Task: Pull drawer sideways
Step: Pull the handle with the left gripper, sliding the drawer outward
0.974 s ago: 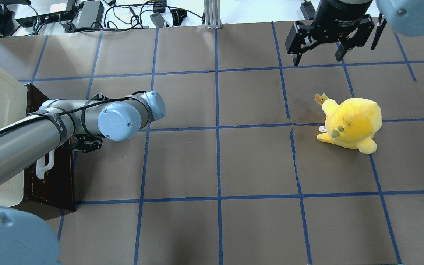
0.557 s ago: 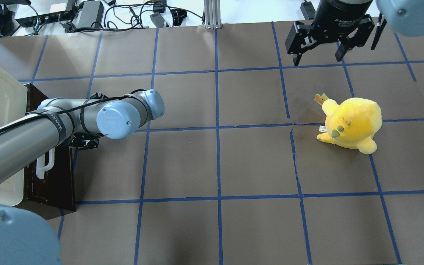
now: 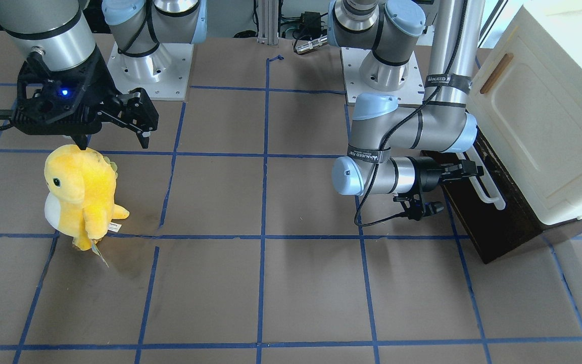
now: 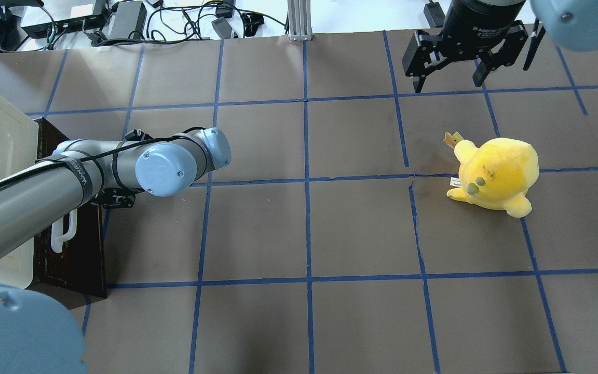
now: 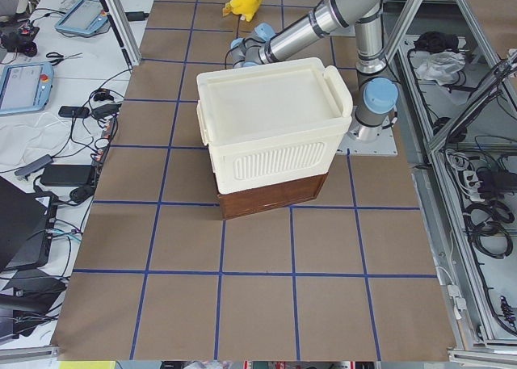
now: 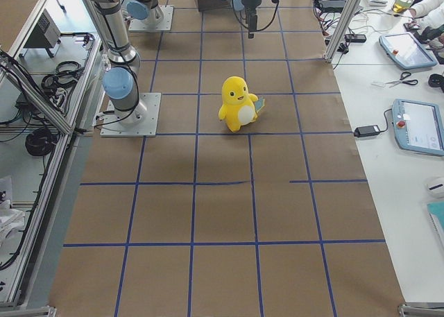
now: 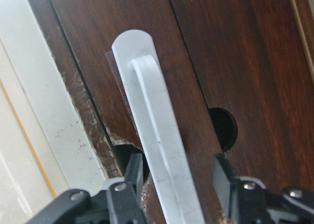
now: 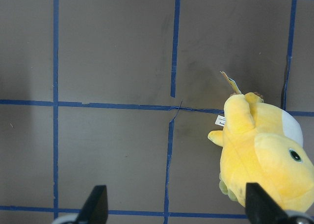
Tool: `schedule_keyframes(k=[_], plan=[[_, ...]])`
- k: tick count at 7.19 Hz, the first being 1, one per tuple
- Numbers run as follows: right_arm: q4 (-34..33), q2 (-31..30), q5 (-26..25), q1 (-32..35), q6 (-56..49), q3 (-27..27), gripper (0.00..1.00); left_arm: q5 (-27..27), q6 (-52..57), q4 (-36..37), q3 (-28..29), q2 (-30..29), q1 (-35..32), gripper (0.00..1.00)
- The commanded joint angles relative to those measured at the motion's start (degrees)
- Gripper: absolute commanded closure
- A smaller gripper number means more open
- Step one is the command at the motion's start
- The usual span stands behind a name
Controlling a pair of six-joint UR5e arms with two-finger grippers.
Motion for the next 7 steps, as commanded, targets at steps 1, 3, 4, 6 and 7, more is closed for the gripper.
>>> schedule_keyframes(k=[1, 3, 4, 6, 7], plan=[[0.00, 0.00, 0.00, 0.00, 0.04, 0.00, 0.00, 0.15, -0.22, -0.03, -0.07, -0.21, 0.01, 0.66], [0.00, 0.00, 0.00, 0.00, 0.04, 0.00, 0.00, -0.03, -0.22, -0.03, -0.07, -0.30, 0.01, 0.66], [0.00, 0.00, 0.00, 0.00, 0.04, 0.00, 0.00, -0.11, -0.22, -0.03, -0.07, -0.30, -0.08, 0.78], [0.00, 0.00, 0.00, 0.00, 0.04, 0.00, 0.00, -0.55, -1.44, -0.03, 0.02, -0.47, -0.26, 0.77], [0.00, 0.00, 0.00, 0.00, 0.04, 0.00, 0.00, -0.55, -1.45, -0.03, 0.20, -0.39, -0.43, 0.77]])
